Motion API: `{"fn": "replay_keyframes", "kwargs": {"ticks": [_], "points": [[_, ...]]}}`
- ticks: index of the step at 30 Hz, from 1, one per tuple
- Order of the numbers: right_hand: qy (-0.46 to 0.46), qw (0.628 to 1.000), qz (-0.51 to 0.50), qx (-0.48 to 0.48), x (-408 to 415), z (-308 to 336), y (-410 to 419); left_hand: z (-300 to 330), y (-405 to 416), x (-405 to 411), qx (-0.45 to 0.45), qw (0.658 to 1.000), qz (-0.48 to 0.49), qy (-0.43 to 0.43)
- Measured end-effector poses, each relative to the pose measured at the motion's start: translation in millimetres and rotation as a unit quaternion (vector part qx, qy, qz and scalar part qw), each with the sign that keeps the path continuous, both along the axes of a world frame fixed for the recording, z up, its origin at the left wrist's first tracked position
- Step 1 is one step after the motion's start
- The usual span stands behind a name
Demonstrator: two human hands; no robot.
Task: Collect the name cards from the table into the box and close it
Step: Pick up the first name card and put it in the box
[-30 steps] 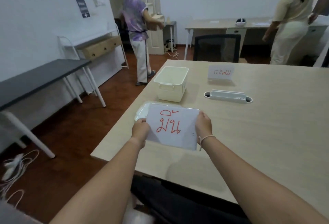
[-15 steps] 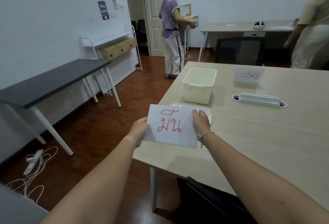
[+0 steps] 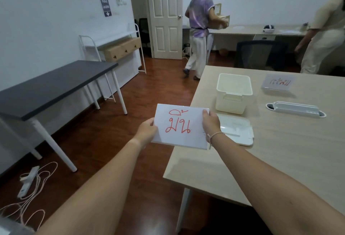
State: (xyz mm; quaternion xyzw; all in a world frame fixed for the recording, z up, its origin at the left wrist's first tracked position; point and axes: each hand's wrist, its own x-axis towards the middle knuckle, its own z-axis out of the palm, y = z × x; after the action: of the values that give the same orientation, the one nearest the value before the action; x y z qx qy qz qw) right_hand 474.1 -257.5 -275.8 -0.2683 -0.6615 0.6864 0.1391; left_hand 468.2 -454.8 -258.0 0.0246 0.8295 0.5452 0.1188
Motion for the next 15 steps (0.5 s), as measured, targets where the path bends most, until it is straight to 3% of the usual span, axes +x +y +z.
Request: {"fn": "replay_keyframes", "kwargs": {"ticks": [15], "points": [[0.022,0.998,-0.034,-0.050,-129,-5,25,13,21,-130,0.007,0.999,-0.041,-0.017]]}}
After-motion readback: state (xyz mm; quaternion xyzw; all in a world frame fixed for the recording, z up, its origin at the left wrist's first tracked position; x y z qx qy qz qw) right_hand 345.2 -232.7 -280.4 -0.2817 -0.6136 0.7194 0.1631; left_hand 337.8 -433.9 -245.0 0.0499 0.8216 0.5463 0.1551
